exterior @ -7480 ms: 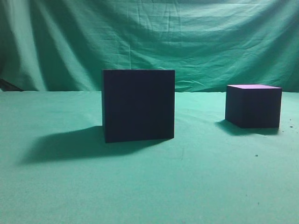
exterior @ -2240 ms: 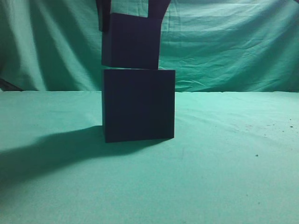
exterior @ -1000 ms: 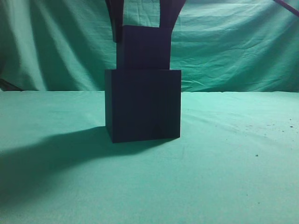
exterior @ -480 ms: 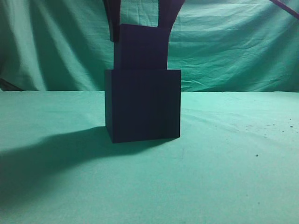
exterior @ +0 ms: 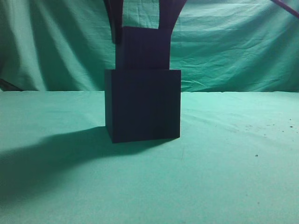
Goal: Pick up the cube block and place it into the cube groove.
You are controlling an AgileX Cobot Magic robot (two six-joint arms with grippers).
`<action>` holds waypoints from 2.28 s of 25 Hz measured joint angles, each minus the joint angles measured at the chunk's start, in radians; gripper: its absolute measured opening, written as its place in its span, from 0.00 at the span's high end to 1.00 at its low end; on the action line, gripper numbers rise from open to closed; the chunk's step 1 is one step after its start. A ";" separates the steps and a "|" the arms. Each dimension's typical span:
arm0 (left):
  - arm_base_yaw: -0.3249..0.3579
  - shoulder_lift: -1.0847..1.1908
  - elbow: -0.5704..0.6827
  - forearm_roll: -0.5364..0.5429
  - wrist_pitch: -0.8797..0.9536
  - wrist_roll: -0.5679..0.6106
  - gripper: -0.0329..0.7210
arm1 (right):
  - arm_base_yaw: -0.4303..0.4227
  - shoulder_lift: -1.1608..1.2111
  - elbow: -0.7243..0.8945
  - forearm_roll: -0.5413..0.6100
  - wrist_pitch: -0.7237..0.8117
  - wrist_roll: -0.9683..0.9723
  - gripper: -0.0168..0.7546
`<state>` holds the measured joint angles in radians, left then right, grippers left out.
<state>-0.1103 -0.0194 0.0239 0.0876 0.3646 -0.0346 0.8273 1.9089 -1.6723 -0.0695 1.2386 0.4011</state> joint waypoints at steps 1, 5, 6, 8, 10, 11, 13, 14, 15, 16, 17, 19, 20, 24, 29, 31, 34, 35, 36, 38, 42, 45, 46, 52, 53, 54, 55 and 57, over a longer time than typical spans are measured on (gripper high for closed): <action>0.000 0.000 0.000 0.000 0.000 0.000 0.96 | 0.000 0.005 0.000 -0.002 0.000 -0.007 0.42; 0.000 0.000 0.000 0.000 0.000 0.000 0.96 | 0.000 0.035 0.000 0.009 -0.002 -0.016 0.42; 0.000 0.000 0.000 0.000 0.000 0.000 0.96 | 0.000 0.043 0.000 0.009 -0.004 -0.015 0.42; 0.000 0.000 0.000 0.000 0.000 0.000 0.96 | 0.000 0.051 0.000 0.009 -0.004 -0.015 0.42; 0.000 0.000 0.000 0.000 0.000 0.000 0.96 | 0.000 0.055 0.000 0.009 -0.006 -0.025 0.42; 0.000 0.000 0.000 0.000 0.000 0.000 0.96 | 0.000 0.055 0.000 0.009 -0.006 -0.035 0.42; 0.000 0.000 0.000 0.000 0.000 0.000 0.96 | 0.000 0.055 0.000 0.009 -0.006 -0.051 0.42; 0.000 0.000 0.000 0.000 0.000 0.000 0.96 | 0.000 0.055 0.000 0.009 -0.006 -0.062 0.42; 0.000 0.000 0.000 0.000 0.000 0.000 0.96 | 0.000 0.053 0.000 0.005 -0.006 -0.067 0.42; 0.000 0.000 0.000 0.000 0.000 0.000 0.96 | 0.000 0.051 0.000 0.002 -0.006 -0.068 0.35; 0.000 0.000 0.000 0.000 0.000 0.000 0.96 | 0.000 0.047 0.000 0.001 -0.006 -0.071 0.32; 0.000 0.000 0.000 0.000 0.000 0.000 0.96 | 0.000 0.034 0.000 -0.006 -0.006 -0.072 0.24; 0.000 0.000 0.000 0.000 0.000 0.000 0.96 | 0.000 0.025 0.000 -0.011 -0.006 -0.072 0.21; 0.000 0.000 0.000 0.000 0.000 0.000 0.96 | 0.000 -0.010 -0.010 -0.022 -0.002 -0.073 0.23; 0.000 0.000 0.000 0.000 0.000 0.000 0.96 | 0.000 -0.112 -0.040 -0.017 0.000 -0.074 0.48; 0.000 0.000 0.000 0.000 0.000 0.000 0.96 | 0.000 -0.191 -0.040 -0.013 0.001 -0.074 0.66; 0.000 0.000 0.000 0.000 0.000 0.000 0.96 | 0.000 -0.315 -0.042 0.002 0.009 -0.074 0.90; 0.000 0.000 0.000 0.000 0.000 0.000 0.96 | 0.000 -0.364 -0.042 0.006 0.011 -0.074 0.93; 0.000 0.000 0.000 0.000 0.000 0.000 0.96 | 0.000 -0.413 -0.042 0.007 0.012 -0.075 0.98; 0.000 0.000 0.000 0.000 0.000 0.000 0.96 | 0.000 -0.516 -0.024 0.008 0.012 -0.096 0.98; 0.000 0.000 0.000 0.000 0.000 0.000 0.96 | 0.000 -0.716 0.098 0.008 0.023 -0.158 0.98; 0.000 0.000 0.000 0.000 0.000 0.000 0.96 | 0.000 -0.853 0.231 0.008 0.028 -0.175 0.98; 0.000 0.000 0.000 0.000 0.000 0.000 0.96 | 0.000 -0.901 0.271 0.013 0.025 -0.177 0.98; 0.000 0.000 0.000 0.000 0.000 0.000 0.96 | 0.000 -1.171 0.524 0.035 -0.074 -0.182 0.98; 0.000 0.000 0.000 0.000 0.000 0.000 0.96 | 0.000 -1.214 0.547 0.035 -0.071 -0.182 0.98; 0.000 0.000 0.000 0.000 0.000 0.000 0.96 | 0.000 -1.246 0.570 0.035 -0.054 -0.182 0.98; 0.000 0.000 0.000 0.000 0.000 0.000 0.96 | 0.000 -1.278 0.588 0.035 -0.032 -0.182 0.98; 0.000 0.000 0.000 0.000 0.000 0.000 0.96 | 0.000 -1.330 0.608 0.035 0.011 -0.187 0.98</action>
<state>-0.1103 -0.0194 0.0239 0.0876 0.3646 -0.0346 0.8273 0.5787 -1.0638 -0.0348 1.2494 0.2145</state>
